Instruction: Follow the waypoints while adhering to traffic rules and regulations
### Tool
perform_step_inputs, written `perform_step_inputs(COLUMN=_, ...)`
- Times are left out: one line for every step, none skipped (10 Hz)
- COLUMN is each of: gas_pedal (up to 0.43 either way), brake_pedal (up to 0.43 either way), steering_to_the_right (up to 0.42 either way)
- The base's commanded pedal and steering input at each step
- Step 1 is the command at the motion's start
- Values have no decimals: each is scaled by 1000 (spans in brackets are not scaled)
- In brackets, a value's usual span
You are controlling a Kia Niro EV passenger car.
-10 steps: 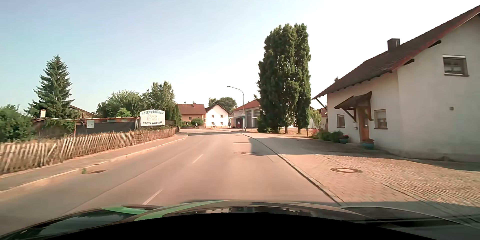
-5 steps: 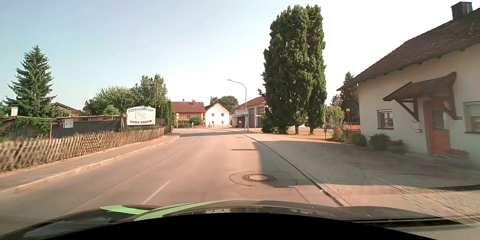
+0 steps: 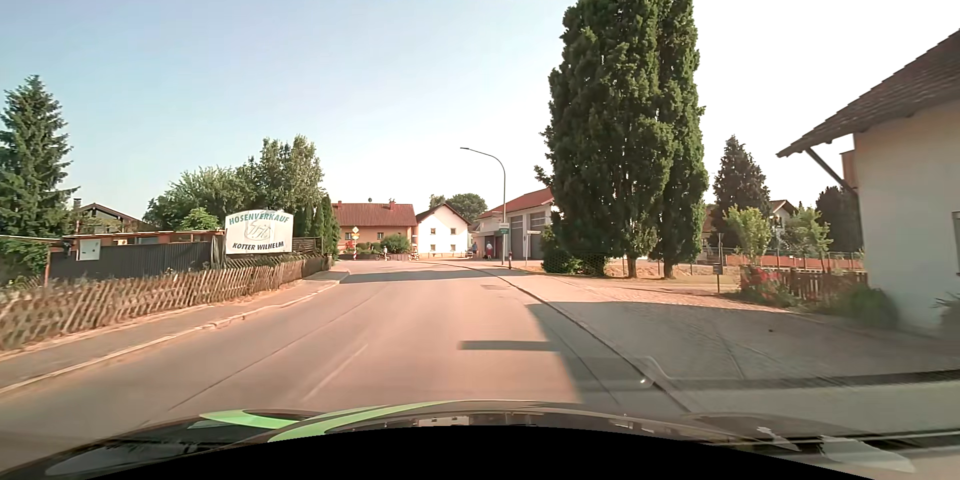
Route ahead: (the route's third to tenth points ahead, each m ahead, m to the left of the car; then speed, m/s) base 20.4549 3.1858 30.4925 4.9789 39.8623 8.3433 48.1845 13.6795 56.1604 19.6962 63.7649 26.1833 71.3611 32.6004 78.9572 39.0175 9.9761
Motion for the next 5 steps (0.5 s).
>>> perform_step_inputs(gas_pedal=59, brake_pedal=0, steering_to_the_right=-24)
perform_step_inputs(gas_pedal=59, brake_pedal=0, steering_to_the_right=-24)
perform_step_inputs(gas_pedal=59, brake_pedal=0, steering_to_the_right=-25)
perform_step_inputs(gas_pedal=59, brake_pedal=0, steering_to_the_right=-30)
perform_step_inputs(gas_pedal=59, brake_pedal=0, steering_to_the_right=-33)
